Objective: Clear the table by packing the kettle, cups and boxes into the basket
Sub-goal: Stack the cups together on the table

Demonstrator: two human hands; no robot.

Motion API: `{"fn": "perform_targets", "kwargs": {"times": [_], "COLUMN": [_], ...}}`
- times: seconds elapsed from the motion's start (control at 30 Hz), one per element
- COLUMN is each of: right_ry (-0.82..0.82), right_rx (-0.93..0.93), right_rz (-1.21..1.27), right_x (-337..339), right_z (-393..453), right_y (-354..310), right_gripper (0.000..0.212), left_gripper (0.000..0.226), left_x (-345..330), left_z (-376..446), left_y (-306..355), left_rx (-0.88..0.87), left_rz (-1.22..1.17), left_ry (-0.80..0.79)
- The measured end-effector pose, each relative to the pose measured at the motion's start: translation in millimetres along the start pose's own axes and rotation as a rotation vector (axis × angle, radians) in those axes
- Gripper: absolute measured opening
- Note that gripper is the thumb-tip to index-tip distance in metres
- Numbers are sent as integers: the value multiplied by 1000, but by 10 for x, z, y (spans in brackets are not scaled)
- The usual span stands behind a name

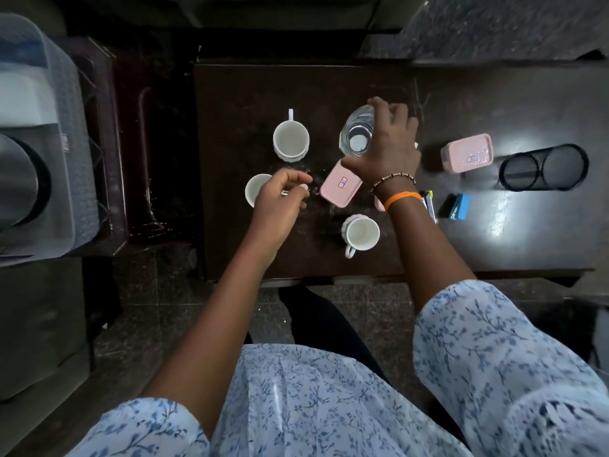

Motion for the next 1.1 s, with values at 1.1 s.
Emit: {"fn": "perform_targets", "kwargs": {"times": [1.1], "right_ry": [-64], "right_rx": [325], "right_rz": [127], "right_x": [-76], "right_z": [-410], "right_y": [-1037], "right_gripper": [33], "left_gripper": [24], "left_x": [809], "left_z": [-238], "left_y": [230], "left_rx": [-18], "left_rz": [-302], "left_ry": [234]}}
Point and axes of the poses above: each hand's wrist, its own z-axis towards the middle knuckle, its own x-axis out of the back of the hand, y = z × x, the point moved 1 cm from there along z, towards the middle knuckle, and after that the axes turned 13 degrees about -z, right-handed, at the moved point
